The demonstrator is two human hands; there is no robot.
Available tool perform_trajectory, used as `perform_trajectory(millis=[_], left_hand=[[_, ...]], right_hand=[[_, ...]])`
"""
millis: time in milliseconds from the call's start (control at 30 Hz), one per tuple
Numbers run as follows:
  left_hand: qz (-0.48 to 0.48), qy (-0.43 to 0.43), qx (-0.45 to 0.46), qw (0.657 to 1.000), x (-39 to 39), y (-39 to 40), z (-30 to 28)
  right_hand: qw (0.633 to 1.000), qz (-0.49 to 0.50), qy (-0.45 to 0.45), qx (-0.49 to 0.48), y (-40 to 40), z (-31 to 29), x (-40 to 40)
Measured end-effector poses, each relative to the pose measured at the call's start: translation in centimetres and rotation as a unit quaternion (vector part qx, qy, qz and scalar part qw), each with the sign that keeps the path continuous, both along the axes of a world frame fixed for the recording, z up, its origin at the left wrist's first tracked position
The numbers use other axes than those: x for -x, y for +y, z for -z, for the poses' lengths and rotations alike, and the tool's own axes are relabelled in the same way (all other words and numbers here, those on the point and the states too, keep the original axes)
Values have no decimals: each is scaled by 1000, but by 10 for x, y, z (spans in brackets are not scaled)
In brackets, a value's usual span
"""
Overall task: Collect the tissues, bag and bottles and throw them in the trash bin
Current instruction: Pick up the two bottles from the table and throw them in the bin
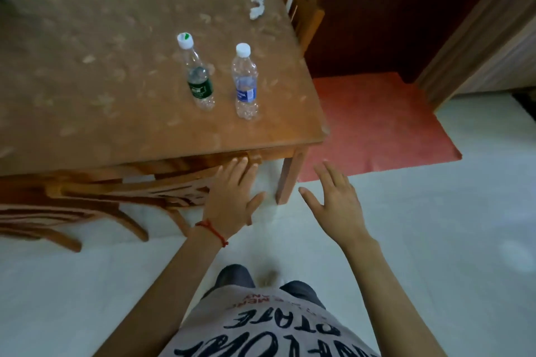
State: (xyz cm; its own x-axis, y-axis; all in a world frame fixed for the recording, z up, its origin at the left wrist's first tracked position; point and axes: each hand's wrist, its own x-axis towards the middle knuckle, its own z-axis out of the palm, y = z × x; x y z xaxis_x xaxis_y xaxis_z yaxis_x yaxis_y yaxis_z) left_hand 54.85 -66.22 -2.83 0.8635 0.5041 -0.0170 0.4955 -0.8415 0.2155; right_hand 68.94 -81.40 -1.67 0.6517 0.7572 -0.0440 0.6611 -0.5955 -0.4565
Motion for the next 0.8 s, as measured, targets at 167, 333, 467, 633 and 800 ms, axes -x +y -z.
perform_trajectory(millis=[167, 333, 467, 633, 800], left_hand=[[-96, -8, 19, 995, 14, 6, -3], [-144, -11, 13, 989, 16, 20, -4], [-160, -7, 12, 987, 14, 39, -7], [-170, -3, 0, 985, 7, 76, -4], [-168, -37, -2, 985, -6, 124, 3]], right_hand=[[998, -56, 12, -17, 20, -3, -8], [994, -103, 5, -21, 39, -2, -19], [994, -107, 15, -29, 61, -1, -29], [994, -110, -2, -26, 98, 2, -42], [996, -91, -6, -16, 141, 6, -57]])
